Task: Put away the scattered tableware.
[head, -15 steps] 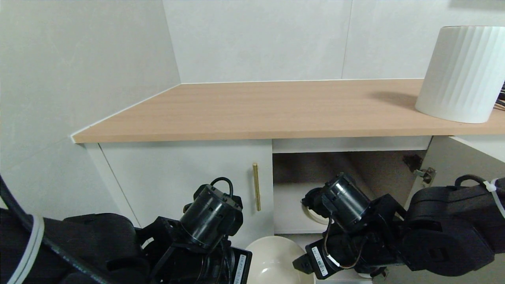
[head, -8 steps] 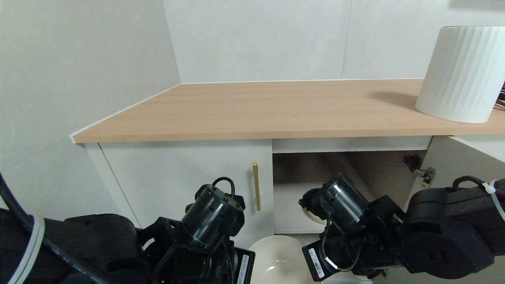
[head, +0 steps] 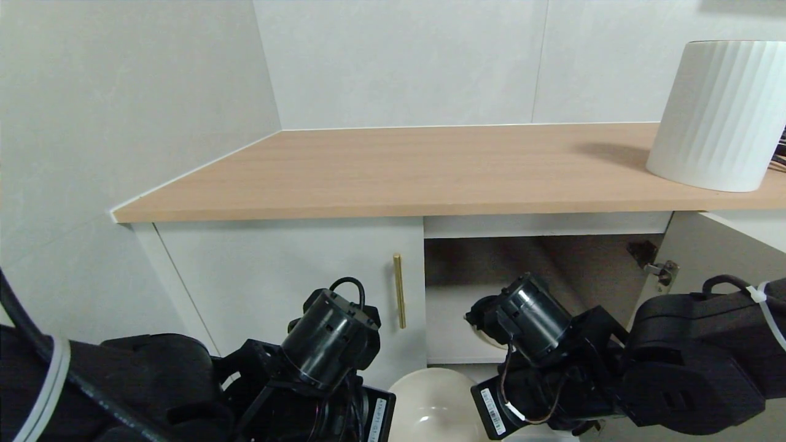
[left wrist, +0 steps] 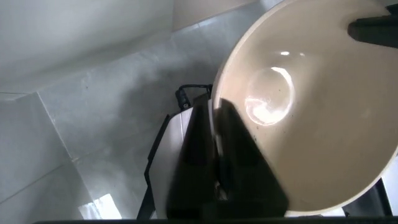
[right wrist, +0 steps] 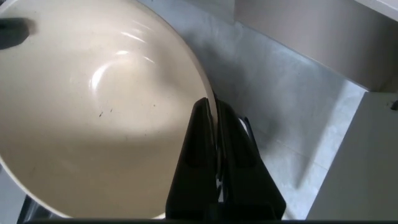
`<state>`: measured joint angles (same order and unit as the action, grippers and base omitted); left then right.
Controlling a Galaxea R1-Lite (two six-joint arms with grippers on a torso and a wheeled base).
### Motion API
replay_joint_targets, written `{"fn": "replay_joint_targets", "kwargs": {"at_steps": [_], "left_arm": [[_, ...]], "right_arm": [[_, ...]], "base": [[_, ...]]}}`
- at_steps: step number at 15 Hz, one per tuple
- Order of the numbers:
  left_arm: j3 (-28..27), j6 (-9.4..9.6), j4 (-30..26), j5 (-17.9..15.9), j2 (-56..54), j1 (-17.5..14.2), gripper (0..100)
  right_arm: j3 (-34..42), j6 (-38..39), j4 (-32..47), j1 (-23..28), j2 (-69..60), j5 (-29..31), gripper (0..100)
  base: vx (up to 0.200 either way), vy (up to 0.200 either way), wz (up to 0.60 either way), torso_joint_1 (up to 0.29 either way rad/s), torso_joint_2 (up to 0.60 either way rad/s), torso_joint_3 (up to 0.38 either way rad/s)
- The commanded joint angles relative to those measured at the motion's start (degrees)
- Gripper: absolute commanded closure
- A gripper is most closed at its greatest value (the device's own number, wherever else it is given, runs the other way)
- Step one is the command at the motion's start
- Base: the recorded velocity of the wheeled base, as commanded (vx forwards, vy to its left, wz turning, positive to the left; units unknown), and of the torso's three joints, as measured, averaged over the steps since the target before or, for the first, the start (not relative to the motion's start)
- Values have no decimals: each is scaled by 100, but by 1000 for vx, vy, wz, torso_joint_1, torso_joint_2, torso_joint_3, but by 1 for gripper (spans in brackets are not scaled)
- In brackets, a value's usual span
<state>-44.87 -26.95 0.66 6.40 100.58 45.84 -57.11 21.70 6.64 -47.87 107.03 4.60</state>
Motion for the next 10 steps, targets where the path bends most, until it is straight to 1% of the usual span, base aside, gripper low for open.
{"fn": "replay_joint_targets", "kwargs": {"at_steps": [1,5,7,8,9,10], "left_arm": [[-13,-3,22,-7,-13,-5,0],[-13,-3,92,-7,23,-5,0],[-13,-47,145,10,-48,-5,0],[-30,-144,180,37,-65,-5,0],[-30,-205,233,98,-144,-5,0],[-30,-223,259,116,-188,-13,0]], "right_arm": [[-10,1,-5,-3,28,-3,100],[-28,45,-14,6,37,226,100],[34,440,-286,32,-25,472,100],[86,599,-348,103,-42,595,100],[130,722,-374,314,-69,709,100],[139,854,-383,551,-69,736,100]], "base": [[0,0,0,0,0,0],[0,0,0,0,0,0],[0,0,0,0,0,0],[0,0,0,0,0,0],[0,0,0,0,0,0],[0,0,0,0,0,0]]}}
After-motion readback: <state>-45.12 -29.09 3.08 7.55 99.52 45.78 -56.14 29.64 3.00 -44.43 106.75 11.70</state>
